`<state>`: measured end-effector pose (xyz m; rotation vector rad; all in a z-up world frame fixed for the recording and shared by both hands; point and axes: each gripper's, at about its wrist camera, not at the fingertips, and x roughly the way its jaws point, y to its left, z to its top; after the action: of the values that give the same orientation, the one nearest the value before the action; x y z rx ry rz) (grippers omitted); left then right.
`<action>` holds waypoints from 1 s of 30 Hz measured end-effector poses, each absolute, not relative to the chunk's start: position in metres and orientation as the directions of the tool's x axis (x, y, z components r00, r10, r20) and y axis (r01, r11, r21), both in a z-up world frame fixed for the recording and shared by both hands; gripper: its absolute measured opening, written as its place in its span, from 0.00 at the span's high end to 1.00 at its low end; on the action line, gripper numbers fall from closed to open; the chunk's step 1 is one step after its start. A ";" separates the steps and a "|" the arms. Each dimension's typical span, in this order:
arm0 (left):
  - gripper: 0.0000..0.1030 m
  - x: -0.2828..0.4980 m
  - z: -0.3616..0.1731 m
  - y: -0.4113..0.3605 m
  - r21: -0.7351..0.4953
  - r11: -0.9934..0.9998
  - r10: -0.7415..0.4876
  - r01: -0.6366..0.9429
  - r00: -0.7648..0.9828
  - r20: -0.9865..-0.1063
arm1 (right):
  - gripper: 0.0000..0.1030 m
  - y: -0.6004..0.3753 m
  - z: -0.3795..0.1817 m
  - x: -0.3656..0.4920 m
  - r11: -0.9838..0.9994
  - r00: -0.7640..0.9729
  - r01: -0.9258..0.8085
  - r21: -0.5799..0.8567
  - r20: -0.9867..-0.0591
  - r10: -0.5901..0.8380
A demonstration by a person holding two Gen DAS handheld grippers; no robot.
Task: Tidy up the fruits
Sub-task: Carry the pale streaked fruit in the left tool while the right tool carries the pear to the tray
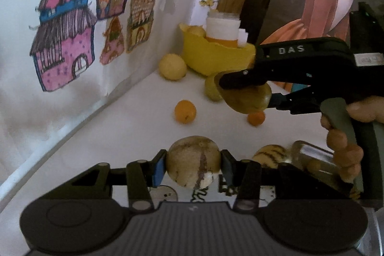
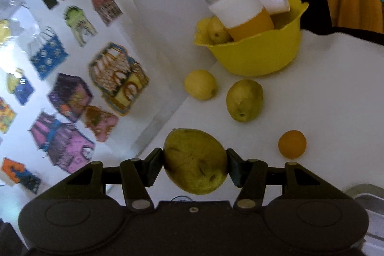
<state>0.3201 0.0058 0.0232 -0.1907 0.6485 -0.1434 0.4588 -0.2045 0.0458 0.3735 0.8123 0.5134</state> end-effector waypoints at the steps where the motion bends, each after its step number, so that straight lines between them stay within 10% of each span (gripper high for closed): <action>1: 0.50 0.317 0.026 0.005 -0.220 0.973 -0.193 0.075 0.790 -0.582 | 0.43 -0.206 0.051 0.454 0.813 0.581 -0.297 0.500 -0.581 0.570; 30: 0.50 0.249 0.049 -0.093 -0.281 0.915 -0.401 0.288 0.709 -0.580 | 0.43 -0.381 0.052 0.249 0.804 0.666 -0.210 0.556 -0.521 0.534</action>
<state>0.2488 -0.0927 0.0489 -0.1744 0.6825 -0.3848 0.2489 -0.3807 0.0519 0.4818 0.7292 0.4389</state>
